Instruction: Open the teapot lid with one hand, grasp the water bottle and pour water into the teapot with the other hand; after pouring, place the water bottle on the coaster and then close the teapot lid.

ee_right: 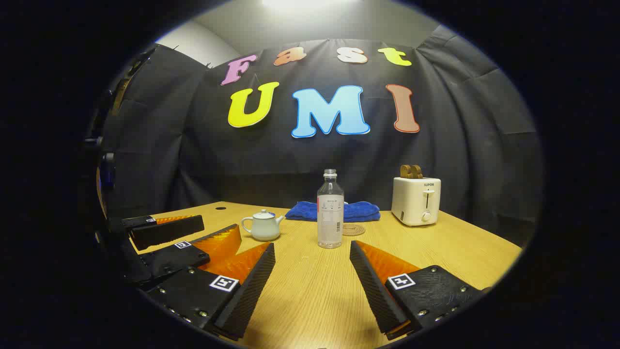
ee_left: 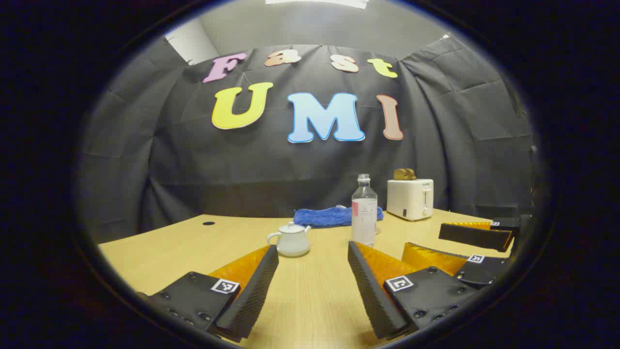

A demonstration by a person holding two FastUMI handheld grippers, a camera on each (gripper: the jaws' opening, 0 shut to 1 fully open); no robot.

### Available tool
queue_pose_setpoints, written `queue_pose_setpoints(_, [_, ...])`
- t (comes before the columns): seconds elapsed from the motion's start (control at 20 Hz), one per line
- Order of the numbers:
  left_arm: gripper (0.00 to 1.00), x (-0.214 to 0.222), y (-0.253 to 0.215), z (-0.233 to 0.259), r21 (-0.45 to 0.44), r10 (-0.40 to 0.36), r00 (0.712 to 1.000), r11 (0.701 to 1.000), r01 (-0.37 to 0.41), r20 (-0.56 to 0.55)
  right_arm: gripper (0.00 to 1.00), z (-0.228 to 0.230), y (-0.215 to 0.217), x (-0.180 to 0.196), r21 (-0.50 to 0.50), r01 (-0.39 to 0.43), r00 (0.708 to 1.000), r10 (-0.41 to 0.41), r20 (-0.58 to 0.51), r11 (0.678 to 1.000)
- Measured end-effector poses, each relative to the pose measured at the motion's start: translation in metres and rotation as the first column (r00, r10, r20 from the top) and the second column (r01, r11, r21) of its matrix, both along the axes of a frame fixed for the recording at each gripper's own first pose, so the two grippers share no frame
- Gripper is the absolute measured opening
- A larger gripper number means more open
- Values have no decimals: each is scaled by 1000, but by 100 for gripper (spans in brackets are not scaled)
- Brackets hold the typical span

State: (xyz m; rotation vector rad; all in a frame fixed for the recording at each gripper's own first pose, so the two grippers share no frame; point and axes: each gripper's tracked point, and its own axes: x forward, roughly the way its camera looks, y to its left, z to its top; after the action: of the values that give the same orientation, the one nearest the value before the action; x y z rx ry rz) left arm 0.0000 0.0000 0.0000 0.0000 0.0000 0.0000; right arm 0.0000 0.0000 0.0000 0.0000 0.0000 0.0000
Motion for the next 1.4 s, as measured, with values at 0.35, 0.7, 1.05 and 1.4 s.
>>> queue_pose_setpoints(0.35, [98,50,38,53,-32,-5,998,999,7,62,96,63,2,36,-72,22,997,-17,70,997])
queue_pose_setpoints(0.7, [97,90,65,81,68,-50,991,997,42,126,96,93,-20,72,-114,116,988,-103,115,987])
queue_pose_setpoints(1.05, [100,97,55,61,27,-82,993,996,80,85,95,64,-12,89,-129,98,994,-92,54,987])
queue_pose_setpoints(1.4, [100,99,43,78,32,-110,988,994,107,110,94,90,-26,93,-100,120,989,-110,100,988])
